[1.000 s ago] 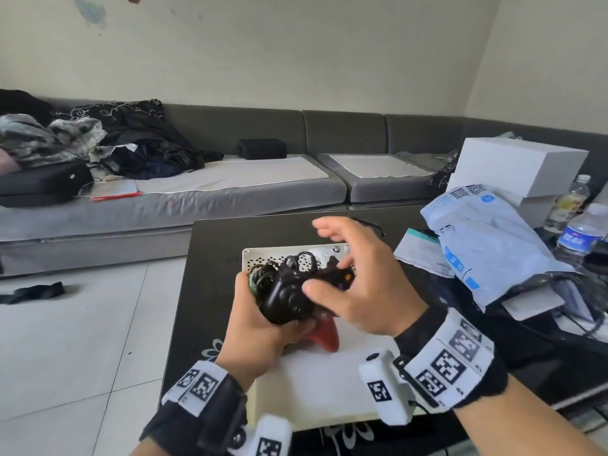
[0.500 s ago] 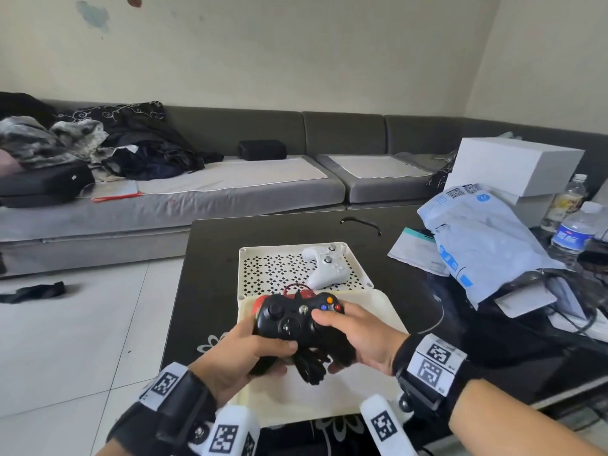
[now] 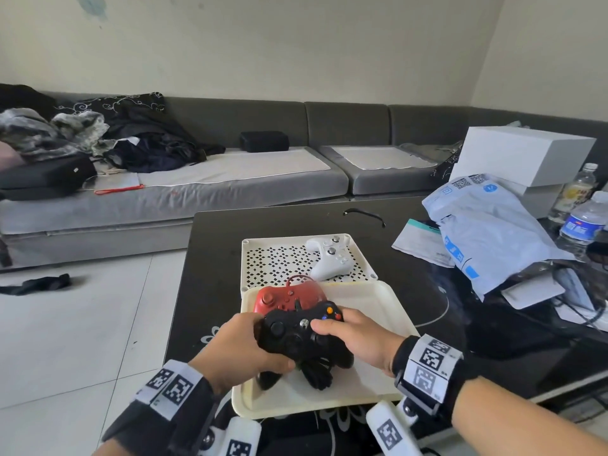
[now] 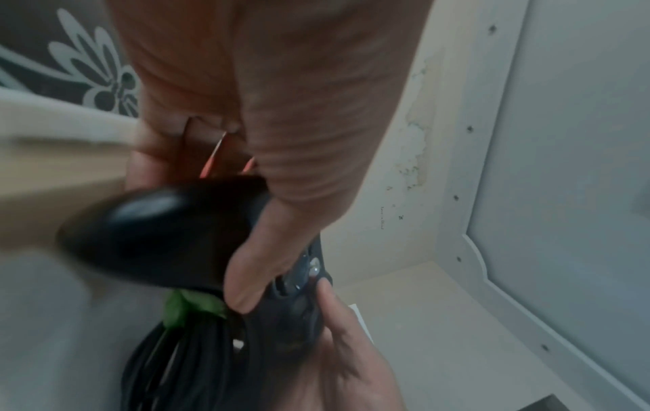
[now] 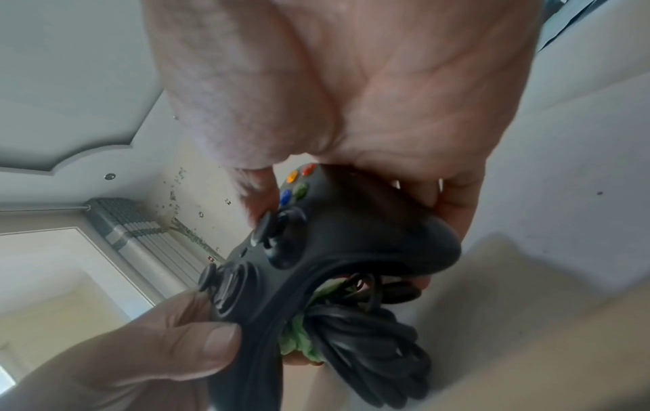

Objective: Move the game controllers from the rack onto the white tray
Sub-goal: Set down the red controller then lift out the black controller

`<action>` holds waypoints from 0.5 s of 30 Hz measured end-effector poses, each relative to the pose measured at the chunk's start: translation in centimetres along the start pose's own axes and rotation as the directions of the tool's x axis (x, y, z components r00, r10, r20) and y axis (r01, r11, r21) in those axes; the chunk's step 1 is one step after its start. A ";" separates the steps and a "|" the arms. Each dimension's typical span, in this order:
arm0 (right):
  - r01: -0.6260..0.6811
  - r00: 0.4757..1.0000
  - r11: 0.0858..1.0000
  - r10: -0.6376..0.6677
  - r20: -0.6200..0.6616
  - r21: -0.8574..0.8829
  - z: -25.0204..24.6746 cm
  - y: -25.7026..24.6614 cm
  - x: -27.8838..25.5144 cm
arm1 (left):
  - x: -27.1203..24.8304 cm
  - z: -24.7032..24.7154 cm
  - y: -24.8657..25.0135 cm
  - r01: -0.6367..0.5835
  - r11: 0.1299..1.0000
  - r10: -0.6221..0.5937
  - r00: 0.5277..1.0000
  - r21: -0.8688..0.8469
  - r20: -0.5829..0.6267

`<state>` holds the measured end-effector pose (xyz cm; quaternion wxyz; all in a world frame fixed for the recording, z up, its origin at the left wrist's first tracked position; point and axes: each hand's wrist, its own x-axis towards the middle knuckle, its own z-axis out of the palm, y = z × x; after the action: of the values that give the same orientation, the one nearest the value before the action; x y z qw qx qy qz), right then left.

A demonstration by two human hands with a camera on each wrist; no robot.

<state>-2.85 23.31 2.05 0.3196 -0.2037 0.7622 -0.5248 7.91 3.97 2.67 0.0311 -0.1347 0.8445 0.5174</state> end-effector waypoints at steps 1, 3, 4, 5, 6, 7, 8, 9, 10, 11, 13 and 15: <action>-0.003 1.000 1.000 0.003 -0.004 -0.004 0.0 0.0 0.0 | 0.0 -0.1 -0.1 0.007 1.000 -0.007 1.000 0.011 -0.023; -0.015 1.000 1.000 0.015 -0.013 -0.011 0.0 -0.1 -0.1 | 0.3 -0.4 -0.1 0.023 1.000 -0.024 0.996 -0.012 -0.081; -0.022 1.000 1.000 0.022 -0.020 -0.011 0.1 -0.2 -0.1 | 0.5 -0.6 0.0 0.020 0.999 -0.025 0.994 -0.041 -0.111; -0.027 0.999 1.000 0.026 -0.025 -0.009 0.1 -0.3 -0.1 | 0.6 -0.7 0.1 0.016 0.997 -0.026 0.990 -0.075 -0.138; -0.028 0.999 0.999 0.028 -0.029 -0.014 0.1 -0.4 -0.1 | 0.7 -0.8 0.2 0.000 0.994 -0.018 0.988 -0.111 -0.155; -0.028 0.999 0.999 0.028 -0.036 -0.024 0.2 -0.5 0.0 | 0.7 -0.9 0.4 -0.013 0.990 -0.010 0.987 -0.140 -0.163; -0.033 0.998 0.999 0.031 -0.046 -0.039 0.2 -0.5 0.1 | 0.6 -0.8 0.5 -0.030 0.987 0.004 0.987 -0.160 -0.162; -0.043 0.997 0.998 0.040 -0.060 -0.054 0.3 -0.5 0.2 | 0.6 -0.7 0.7 -0.044 0.984 0.017 0.987 -0.171 -0.160; -0.063 0.996 0.996 0.058 -0.073 -0.067 0.3 -0.5 0.3 | 0.5 -0.5 0.8 -0.058 0.983 0.029 0.986 -0.175 -0.163; -0.086 0.993 0.993 0.080 -0.084 -0.079 0.4 -0.5 0.3 | 0.5 -0.2 0.9 -0.065 0.983 0.036 0.985 -0.173 -0.167; -0.113 0.990 0.988 0.102 -0.101 -0.105 0.5 -0.5 0.4 | 0.5 0.2 1.0 -0.067 0.984 0.039 0.985 -0.165 -0.168; -0.122 0.987 0.985 0.108 -0.117 -0.121 0.8 -0.4 0.2 | 0.5 0.4 1.0 -0.055 0.987 0.029 0.985 -0.151 -0.168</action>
<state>-2.45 22.49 2.16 0.2931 -0.1499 0.8213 -0.4658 7.18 4.64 3.27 -0.0604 -0.1613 0.8039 0.5693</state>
